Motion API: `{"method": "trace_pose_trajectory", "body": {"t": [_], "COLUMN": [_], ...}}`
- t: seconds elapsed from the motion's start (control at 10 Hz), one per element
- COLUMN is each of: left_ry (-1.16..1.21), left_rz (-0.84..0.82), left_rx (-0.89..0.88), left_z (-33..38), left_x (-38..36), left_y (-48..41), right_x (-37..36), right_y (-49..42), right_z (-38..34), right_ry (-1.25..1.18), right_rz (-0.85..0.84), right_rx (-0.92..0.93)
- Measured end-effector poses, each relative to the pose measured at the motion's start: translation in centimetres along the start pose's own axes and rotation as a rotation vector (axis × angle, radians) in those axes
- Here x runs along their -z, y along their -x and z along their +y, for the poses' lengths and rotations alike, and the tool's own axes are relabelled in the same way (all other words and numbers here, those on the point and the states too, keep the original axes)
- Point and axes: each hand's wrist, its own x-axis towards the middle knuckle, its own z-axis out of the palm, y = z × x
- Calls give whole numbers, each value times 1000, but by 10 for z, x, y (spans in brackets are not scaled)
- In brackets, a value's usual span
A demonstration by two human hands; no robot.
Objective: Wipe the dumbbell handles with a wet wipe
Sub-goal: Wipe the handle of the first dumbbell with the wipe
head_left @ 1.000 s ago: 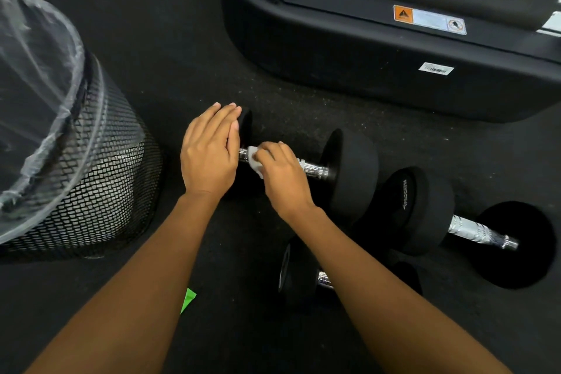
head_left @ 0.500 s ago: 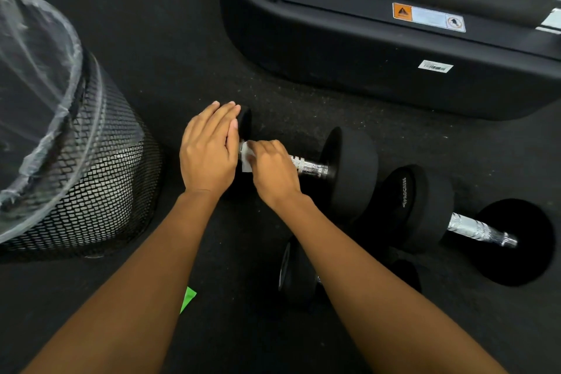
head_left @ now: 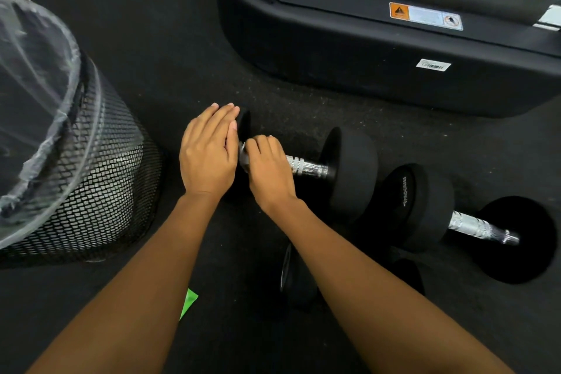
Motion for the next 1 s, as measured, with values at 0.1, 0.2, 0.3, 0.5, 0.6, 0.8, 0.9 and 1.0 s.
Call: {"method": "trace_pose_trajectory", "body": {"t": [0.1, 0.2, 0.3, 0.5, 0.6, 0.8, 0.9, 1.0], "left_ry": [1, 5, 10, 11, 19, 25, 14, 4], "left_rz": [0, 14, 23, 19, 20, 25, 27, 24], "left_rx": [1, 0, -2, -5, -4, -11, -14, -16], "left_z": [0, -1, -1, -2, -2, -3, -3, -2], "left_x": [-1, -2, -2, -3, -3, -2, -3, -3], "left_y": [0, -1, 0, 0, 0, 1, 1, 1], "right_x": [1, 0, 1, 9, 11, 12, 12, 11], "right_y": [4, 14, 23, 5, 1, 20, 10, -7], "right_z": [9, 26, 35, 38, 37, 42, 41, 38], "right_ry": [-8, -10, -44, -132, -124, -270, -280, -245], "right_rz": [10, 66, 81, -107, -127, 12, -55, -169], "right_rx": [26, -12, -44, -150, -137, -63, -158, -302]}}
